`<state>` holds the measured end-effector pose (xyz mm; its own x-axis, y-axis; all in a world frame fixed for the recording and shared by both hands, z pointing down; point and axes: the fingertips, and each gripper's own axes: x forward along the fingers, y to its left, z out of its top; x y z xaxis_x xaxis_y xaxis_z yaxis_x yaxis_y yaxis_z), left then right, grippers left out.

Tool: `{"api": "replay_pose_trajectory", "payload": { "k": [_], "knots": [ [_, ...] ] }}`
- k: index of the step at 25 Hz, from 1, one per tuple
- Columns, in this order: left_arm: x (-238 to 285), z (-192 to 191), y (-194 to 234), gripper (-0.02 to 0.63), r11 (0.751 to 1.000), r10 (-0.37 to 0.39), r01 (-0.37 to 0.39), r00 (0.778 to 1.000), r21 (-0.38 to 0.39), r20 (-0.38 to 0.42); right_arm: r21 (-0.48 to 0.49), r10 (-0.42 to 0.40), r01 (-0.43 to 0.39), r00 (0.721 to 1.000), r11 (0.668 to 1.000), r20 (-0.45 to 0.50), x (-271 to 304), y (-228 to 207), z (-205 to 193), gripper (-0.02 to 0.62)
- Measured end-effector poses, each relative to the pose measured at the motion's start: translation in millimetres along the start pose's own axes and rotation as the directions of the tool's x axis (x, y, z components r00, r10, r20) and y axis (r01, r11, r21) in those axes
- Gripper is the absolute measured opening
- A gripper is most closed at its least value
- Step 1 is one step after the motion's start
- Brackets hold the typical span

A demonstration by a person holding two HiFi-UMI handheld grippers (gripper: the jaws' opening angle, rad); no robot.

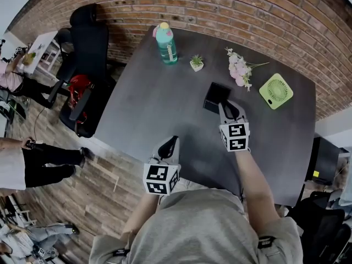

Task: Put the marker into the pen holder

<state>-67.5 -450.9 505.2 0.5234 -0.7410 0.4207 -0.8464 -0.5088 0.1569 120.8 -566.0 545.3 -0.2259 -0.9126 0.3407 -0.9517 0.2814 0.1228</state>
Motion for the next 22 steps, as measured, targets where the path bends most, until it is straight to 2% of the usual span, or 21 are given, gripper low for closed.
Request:
{"api": "replay_pose_trajectory", "payload": {
  "k": [12,22],
  "knots": [
    [-28,-7,-7,0.023,1.000,0.010,-0.011,1.000,0.010,0.007,-0.004,-0.032,0.032,0.999,0.999,-0.028,-5,3,1,0.081],
    [-72,-27,-28,0.023,1.000,0.018,-0.019,0.999,0.023,0.032,0.028,-0.016,0.015,0.999,1.000,0.051,-79,31,15,0.091]
  ]
}}
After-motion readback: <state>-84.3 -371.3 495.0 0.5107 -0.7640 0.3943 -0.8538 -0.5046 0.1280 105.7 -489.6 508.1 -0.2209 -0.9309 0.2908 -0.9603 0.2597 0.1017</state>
